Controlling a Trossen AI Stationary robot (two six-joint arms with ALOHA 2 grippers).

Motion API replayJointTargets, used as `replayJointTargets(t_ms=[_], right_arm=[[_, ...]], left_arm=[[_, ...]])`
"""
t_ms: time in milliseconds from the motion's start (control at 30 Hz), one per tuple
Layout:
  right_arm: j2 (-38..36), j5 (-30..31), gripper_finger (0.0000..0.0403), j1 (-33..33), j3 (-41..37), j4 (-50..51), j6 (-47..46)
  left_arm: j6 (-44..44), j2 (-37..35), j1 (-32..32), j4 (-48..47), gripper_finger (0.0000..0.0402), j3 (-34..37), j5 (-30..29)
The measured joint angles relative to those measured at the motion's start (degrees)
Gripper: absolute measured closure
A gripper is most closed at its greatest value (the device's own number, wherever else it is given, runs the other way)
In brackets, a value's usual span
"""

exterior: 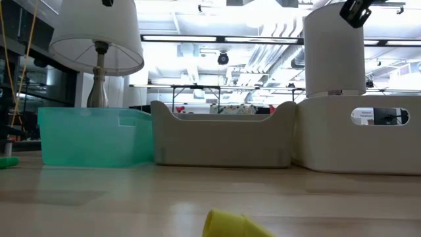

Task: Sort crayons
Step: Return to Home Position

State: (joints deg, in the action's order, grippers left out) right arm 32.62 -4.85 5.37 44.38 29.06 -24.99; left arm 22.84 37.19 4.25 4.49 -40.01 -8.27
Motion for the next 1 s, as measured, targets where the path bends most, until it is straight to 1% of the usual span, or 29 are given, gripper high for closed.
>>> replayJointTargets(t_ms=[133,233,300,400,533,633,800,1000], right_arm=[[-2.14,0.10,0.0402,0.00,0.00,-0.34,-0.16],[-2.37,0.12,0.0402,0.00,0.00,-1.72,-0.61],[-2.02,0.31,0.0402,0.00,-0.01,-4.28,-0.54],[-0.63,1.58,0.0402,0.00,-1.14,-11.79,-0.48],[3.13,1.65,0.0402,0.00,-3.45,-22.87,-0.48],[6.86,1.62,0.0402,0.00,-4.92,-28.89,-0.63],[13.05,1.56,0.0402,0.00,-5.16,-34.68,-0.96],[17.87,1.39,0.0402,0.00,-5.16,-42.26,-2.05]], left_arm=[[1.09,0.58,0.00,0.42,0.0402,0.00,-0.01],[1.03,0.89,0.00,0.98,0.0401,0.00,-0.02],[0.23,0.90,0.00,1.17,0.0402,0.00,-0.02],[-1.02,0.72,0.00,1.55,0.0402,0.00,-0.02],[0.05,-0.23,0.00,1.49,0.0402,0.00,0.06],[0.64,-1.51,0.00,1.42,0.0401,0.00,1.69],[0.35,-4.01,0.00,-0.08,0.0402,-0.04,4.71],[-0.97,-7.37,0.02,-5.91,0.0402,-0.04,5.05]])
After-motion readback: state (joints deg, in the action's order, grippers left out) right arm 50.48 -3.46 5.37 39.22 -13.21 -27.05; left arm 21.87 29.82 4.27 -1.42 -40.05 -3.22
